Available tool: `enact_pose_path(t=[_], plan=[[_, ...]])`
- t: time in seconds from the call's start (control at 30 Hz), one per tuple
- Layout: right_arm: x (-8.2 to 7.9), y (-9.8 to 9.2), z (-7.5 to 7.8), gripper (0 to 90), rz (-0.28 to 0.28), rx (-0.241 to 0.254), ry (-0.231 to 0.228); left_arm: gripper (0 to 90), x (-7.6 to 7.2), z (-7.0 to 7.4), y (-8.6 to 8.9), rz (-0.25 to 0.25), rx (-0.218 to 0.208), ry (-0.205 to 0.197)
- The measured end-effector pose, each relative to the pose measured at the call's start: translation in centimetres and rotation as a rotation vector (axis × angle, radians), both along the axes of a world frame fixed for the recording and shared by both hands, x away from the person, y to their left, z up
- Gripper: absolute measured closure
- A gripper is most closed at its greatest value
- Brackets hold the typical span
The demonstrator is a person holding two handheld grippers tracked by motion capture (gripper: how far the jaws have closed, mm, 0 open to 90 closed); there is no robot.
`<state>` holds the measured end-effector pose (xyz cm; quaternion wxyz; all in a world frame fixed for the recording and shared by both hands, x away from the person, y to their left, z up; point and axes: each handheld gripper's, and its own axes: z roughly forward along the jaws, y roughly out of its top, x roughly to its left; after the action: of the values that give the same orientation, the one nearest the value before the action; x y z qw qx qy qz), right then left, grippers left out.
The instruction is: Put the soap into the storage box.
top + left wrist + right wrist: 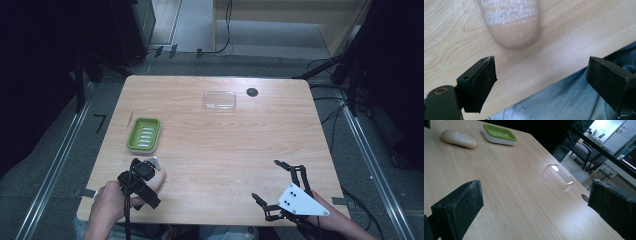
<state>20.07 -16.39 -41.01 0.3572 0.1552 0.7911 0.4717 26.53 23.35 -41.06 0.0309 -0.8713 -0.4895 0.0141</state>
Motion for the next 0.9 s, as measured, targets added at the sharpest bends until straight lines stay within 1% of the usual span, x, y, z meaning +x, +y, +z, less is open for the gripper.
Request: enact_pose_path(t=[0.07,0.1,0.13,0.17,0.23,0.3,0.47,0.5,0.6,0.7,0.73,0.9], plan=[[0.0,0.0,0.0,0.0,-0.001,0.0,0.0,9.7,0.2,-0.1,-0.1,0.002,0.0,-0.002],[0.0,0.0,0.0,0.0,0.0,0.0,0.0,9.7,0.7,-0.2,-0.1,0.002,-0.003,0.0],[0.0,0.0,0.0,0.0,0.0,0.0,0.0,9.7,0.7,-0.2,-0.1,0.002,-0.003,0.0],[0.0,0.0,0.0,0.0,0.0,0.001,-0.001,9.6,1.1,-0.3,-0.1,0.004,-0.008,-0.001],[0.0,0.0,0.0,0.0,-0.001,0.002,0.0,9.6,1.5,-0.3,-0.1,0.005,-0.012,-0.004],[0.0,0.0,0.0,0.0,-0.001,0.002,-0.001,9.5,1.7,-0.4,-0.2,0.009,-0.014,-0.006],[0.0,0.0,0.0,0.0,-0.001,0.003,-0.001,8.7,2.6,-1.0,-0.6,0.0,-0.018,0.012],[0.0,0.0,0.0,0.0,-0.001,0.003,-0.001,8.6,2.7,-1.0,-0.6,0.005,-0.019,0.008],[0.0,0.0,0.0,0.0,0.0,0.003,-0.001,8.5,3.1,-1.2,-0.6,0.002,-0.016,0.014],[0.0,-0.1,0.0,0.0,0.002,0.005,-0.001,8.5,3.4,-1.5,-0.6,0.01,-0.018,0.019],[0.0,-0.1,0.0,0.0,0.002,0.006,0.0,8.6,3.7,-1.7,-0.5,0.016,-0.016,0.028],[0.1,0.0,0.0,0.0,0.004,0.002,0.0,9.0,4.3,-2.3,-0.5,0.031,-0.022,0.032]])
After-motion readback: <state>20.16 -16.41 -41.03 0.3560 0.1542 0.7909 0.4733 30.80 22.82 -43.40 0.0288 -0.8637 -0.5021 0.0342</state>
